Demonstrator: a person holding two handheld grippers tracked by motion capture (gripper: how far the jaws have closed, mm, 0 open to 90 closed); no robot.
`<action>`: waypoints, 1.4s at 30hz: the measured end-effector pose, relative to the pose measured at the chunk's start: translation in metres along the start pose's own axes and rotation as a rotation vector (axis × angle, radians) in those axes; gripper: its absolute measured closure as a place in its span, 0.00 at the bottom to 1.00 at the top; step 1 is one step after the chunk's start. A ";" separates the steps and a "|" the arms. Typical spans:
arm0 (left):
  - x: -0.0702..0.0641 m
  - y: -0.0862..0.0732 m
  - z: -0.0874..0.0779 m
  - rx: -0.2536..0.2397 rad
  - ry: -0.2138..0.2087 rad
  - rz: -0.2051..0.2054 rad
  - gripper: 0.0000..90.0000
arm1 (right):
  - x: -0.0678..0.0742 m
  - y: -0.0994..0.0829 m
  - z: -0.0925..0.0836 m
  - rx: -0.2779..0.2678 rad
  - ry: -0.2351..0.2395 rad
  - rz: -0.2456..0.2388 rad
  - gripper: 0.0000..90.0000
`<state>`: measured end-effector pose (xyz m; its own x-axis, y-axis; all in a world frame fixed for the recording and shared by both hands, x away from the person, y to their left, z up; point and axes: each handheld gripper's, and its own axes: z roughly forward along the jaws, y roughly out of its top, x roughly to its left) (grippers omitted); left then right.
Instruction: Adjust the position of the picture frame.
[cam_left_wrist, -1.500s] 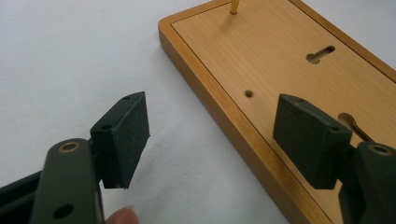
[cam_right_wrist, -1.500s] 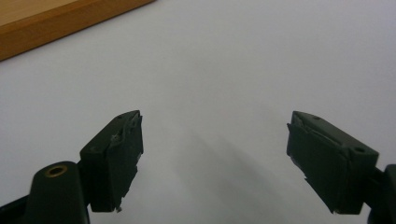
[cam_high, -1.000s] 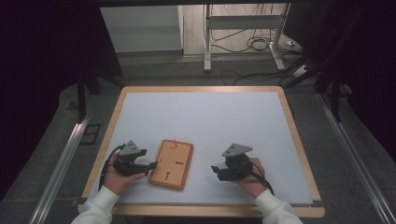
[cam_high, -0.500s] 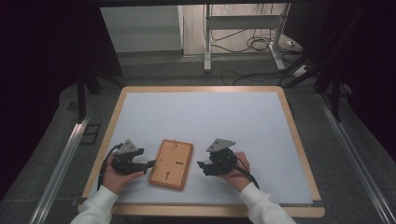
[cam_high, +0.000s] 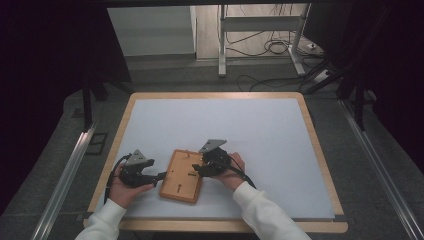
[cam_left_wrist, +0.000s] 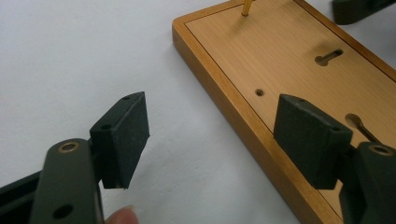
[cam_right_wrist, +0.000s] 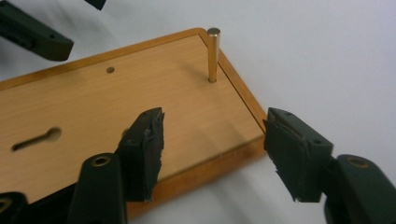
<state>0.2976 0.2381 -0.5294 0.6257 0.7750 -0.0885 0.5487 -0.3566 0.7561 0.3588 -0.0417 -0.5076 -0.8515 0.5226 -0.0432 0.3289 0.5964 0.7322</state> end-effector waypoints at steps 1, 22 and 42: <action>0.000 0.000 0.000 -0.001 0.000 -0.002 0.29 | -0.002 0.003 0.005 -0.003 0.001 0.002 0.48; 0.002 -0.001 0.000 0.003 -0.001 0.001 0.29 | -0.006 0.022 0.046 -0.032 0.055 0.009 0.86; 0.002 -0.001 -0.001 -0.002 0.003 0.000 0.29 | -0.020 0.014 0.033 -0.053 0.074 0.061 0.94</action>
<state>0.2982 0.2407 -0.5301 0.6238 0.7768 -0.0863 0.5478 -0.3558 0.7572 0.3942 -0.0240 -0.5184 -0.8588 0.5096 0.0515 0.3610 0.5309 0.7667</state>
